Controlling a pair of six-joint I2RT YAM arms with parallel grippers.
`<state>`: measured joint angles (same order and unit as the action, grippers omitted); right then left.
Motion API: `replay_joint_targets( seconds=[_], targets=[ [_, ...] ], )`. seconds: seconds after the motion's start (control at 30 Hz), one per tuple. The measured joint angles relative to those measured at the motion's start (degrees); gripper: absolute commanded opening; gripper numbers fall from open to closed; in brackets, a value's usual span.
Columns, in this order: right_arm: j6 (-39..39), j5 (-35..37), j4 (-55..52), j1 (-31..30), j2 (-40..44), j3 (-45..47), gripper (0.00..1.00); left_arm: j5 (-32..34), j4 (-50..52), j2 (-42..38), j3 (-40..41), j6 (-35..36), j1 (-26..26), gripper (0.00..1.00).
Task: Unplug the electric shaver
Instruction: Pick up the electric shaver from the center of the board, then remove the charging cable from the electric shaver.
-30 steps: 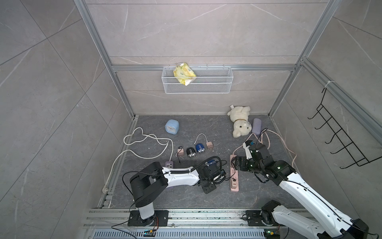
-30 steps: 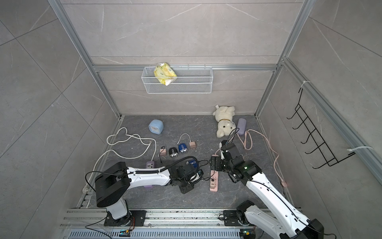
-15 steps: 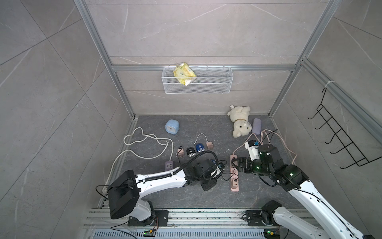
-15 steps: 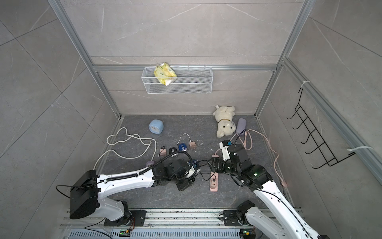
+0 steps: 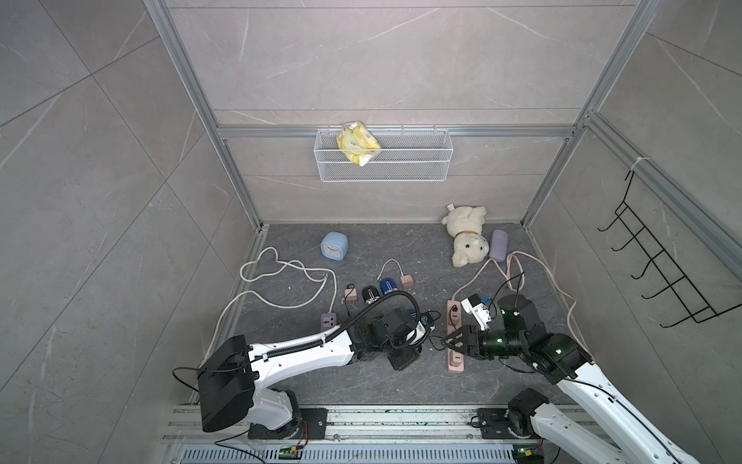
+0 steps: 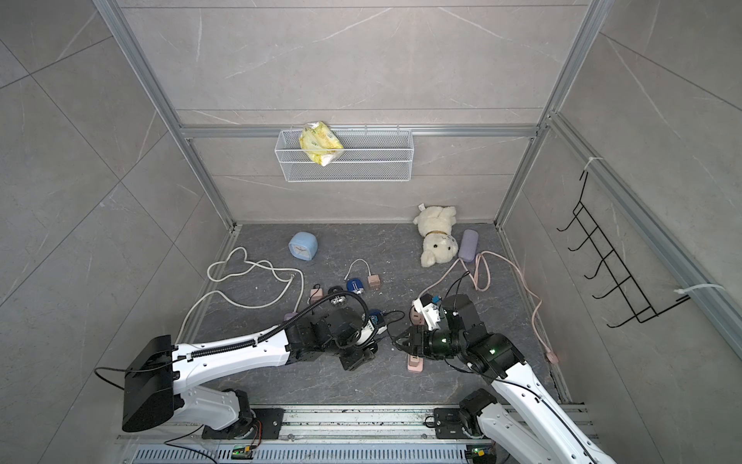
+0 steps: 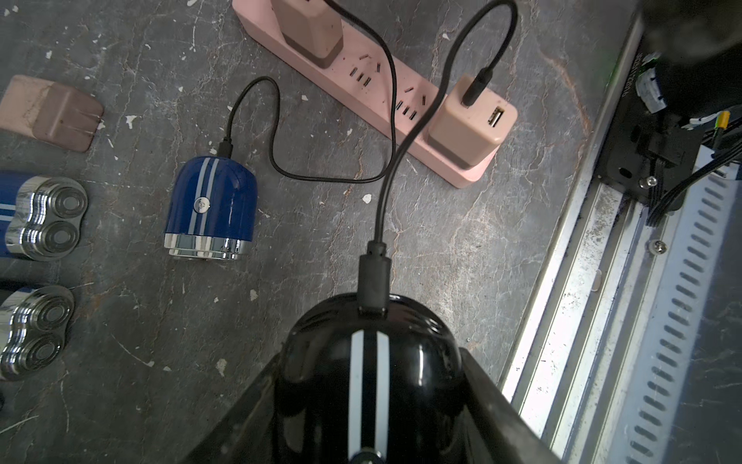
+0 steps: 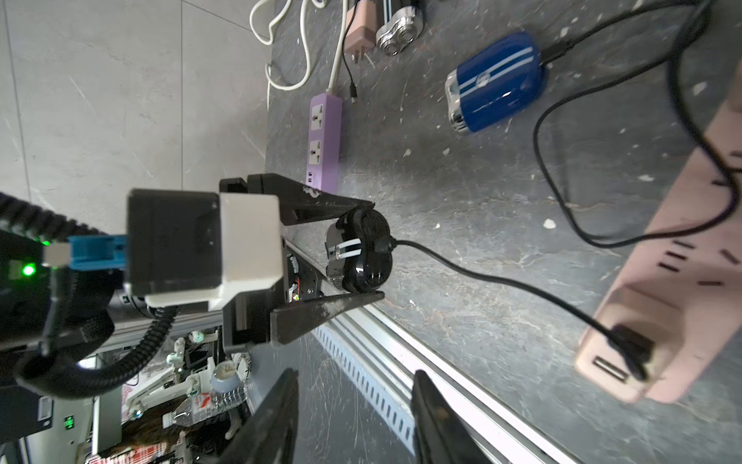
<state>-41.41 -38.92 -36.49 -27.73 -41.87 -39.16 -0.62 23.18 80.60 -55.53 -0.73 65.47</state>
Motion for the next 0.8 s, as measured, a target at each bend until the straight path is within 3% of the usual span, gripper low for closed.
replay_joint_targets(
  seconds=[0.1,0.37,0.8],
  targets=[
    [-3.28,-2.1,3.96,0.0,0.76,3.8,0.38,-0.04,0.09,-0.07,0.0,-0.2,0.0,0.46],
    [-11.41,-2.91,15.52,-1.05,-0.5,11.21,0.38,-0.55,0.44,-0.11,0.0,-0.35,0.0,0.46],
    [-15.85,1.57,29.44,-8.61,-11.28,12.59,0.34,-1.25,0.63,-0.11,-0.04,-0.42,0.0,0.46]
  ],
)
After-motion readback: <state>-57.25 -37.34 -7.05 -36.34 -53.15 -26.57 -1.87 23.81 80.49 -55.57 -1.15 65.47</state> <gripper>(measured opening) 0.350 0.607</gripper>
